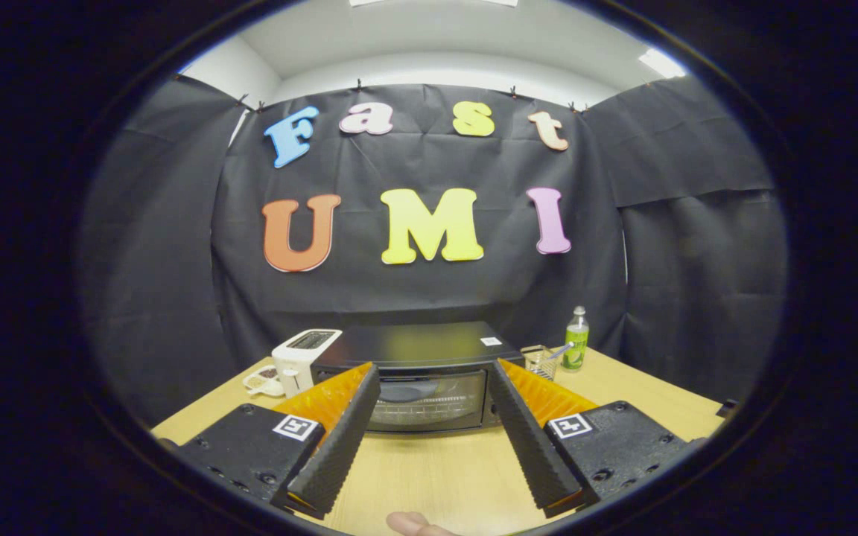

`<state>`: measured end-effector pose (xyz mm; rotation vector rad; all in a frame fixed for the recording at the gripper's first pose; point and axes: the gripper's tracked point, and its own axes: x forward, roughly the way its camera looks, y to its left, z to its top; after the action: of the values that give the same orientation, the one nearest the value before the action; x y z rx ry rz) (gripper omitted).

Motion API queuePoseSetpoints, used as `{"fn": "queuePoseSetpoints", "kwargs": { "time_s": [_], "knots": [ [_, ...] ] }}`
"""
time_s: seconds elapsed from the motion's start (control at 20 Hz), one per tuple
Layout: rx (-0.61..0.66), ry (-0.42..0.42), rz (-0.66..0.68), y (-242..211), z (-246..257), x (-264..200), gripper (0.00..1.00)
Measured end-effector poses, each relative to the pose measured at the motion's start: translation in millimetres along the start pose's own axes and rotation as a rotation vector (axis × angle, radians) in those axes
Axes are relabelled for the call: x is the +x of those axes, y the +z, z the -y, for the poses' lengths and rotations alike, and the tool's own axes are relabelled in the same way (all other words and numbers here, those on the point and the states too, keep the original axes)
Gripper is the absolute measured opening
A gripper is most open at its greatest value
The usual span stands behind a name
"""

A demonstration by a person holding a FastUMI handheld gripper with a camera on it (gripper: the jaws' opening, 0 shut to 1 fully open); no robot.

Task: Open the toaster oven, put the food inside, and close the toaster oven door.

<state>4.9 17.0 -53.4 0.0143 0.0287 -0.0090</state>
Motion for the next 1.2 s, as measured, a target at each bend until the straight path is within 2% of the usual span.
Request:
{"fn": "queuePoseSetpoints", "kwargs": {
  "time_s": [0.15,0.55,0.85,1.2],
  "knots": [
    [-0.009,-0.015,0.021,26.4,11.0,-23.4,0.97],
    [-0.028,0.039,0.096,87.4,7.8,-89.2,0.97],
    [-0.029,0.077,0.120,97.4,-4.7,-111.0,0.98],
    [-0.018,0.104,0.089,84.8,-13.3,-101.9,0.98]
  ]
}}
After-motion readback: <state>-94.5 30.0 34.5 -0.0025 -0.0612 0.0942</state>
